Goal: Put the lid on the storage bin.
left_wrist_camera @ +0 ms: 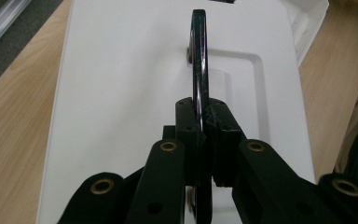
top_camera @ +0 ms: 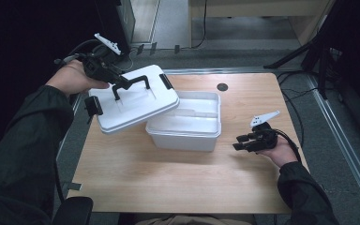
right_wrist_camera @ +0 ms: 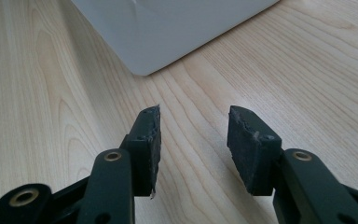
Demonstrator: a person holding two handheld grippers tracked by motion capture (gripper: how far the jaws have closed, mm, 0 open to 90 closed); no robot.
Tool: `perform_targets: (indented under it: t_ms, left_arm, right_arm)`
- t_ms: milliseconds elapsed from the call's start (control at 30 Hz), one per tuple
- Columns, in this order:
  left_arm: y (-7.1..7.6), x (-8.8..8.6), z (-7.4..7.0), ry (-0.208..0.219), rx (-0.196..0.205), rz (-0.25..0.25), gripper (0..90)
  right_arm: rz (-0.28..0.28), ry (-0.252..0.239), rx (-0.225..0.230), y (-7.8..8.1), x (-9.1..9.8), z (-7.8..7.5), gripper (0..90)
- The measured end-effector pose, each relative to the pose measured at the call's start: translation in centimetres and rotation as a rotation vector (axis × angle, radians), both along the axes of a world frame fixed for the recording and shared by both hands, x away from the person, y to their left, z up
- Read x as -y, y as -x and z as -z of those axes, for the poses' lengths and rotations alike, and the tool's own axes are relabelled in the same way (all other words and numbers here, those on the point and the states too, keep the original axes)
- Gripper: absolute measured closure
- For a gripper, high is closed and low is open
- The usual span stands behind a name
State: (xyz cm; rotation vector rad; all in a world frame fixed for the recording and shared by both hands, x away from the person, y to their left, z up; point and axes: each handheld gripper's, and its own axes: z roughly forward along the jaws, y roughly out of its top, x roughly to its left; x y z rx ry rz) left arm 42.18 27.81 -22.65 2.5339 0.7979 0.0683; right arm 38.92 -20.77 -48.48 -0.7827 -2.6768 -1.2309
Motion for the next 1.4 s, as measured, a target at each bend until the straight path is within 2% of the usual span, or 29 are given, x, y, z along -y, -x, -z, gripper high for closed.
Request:
perform_targets:
  t_ms: [400, 533, 700, 1133, 1400]
  left_arm:
    - [-1.2, 5.1, -0.8, -0.033, 0.010, 0.122, 84.8]
    - [-1.7, 7.0, -1.1, 0.010, 0.013, 0.167, 84.8]
    - [-2.5, 8.7, 0.1, 0.005, -0.004, 0.242, 84.8]
    - [-3.7, 11.7, 3.6, 0.016, -0.057, 0.324, 84.7]
    - [-4.0, 13.5, 5.0, 0.038, -0.056, 0.393, 84.6]
  right_arm:
    - [-0.014, -0.002, -0.005, 0.1, -0.2, 0.1, 56.1]
    - [-0.012, -0.008, -0.001, 0.3, -0.1, 0.0, 56.1]
    - [-0.010, -0.004, -0.005, 0.8, 0.1, 0.0, 56.1]
    - [0.002, -0.004, -0.011, 1.4, 0.7, 0.4, 56.1]
    - [-0.002, -0.008, -0.016, 1.3, 0.6, 0.4, 56.1]
